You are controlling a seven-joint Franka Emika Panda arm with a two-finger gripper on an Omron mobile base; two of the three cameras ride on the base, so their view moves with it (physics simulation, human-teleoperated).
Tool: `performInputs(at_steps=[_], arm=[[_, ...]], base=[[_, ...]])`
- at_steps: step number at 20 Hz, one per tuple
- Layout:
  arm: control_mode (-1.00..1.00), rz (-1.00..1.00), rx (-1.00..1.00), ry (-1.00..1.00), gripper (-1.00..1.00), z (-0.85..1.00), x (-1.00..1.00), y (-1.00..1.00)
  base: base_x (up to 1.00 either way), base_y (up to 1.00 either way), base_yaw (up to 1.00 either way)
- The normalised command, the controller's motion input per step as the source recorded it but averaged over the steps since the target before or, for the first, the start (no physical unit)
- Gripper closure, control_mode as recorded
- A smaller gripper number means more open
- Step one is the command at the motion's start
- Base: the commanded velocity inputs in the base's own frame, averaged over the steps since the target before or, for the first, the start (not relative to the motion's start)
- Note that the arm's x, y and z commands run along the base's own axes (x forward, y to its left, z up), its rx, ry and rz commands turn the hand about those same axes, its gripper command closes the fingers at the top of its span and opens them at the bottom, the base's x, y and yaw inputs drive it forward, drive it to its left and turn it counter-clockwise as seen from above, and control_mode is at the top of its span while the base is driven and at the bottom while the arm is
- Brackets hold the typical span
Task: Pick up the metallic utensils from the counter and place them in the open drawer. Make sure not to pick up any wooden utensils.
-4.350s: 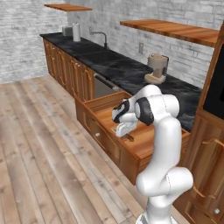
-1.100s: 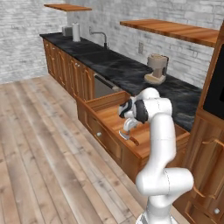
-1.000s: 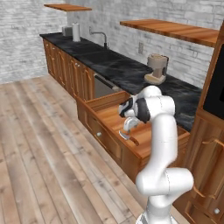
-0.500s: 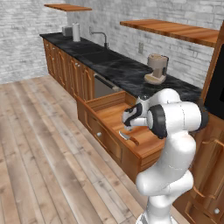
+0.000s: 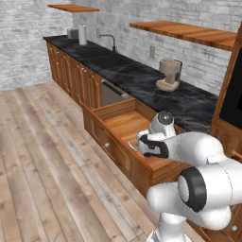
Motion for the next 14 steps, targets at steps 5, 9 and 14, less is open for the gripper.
performInputs(at_steps=[5,9,14], arm=[[-1.00,0.00,0.01,-0.15,-1.00,0.86,-0.91,0.00],[-1.00,0.00,0.15,-0.05,-1.00,1.00,-0.76,0.01],[-1.00,0.00,0.12,-0.03,-1.00,0.73,-0.80,0.03]], base=[[0.00,0.00,0.00],[0.00,0.00,0.00],[0.00,0.00,0.00]])
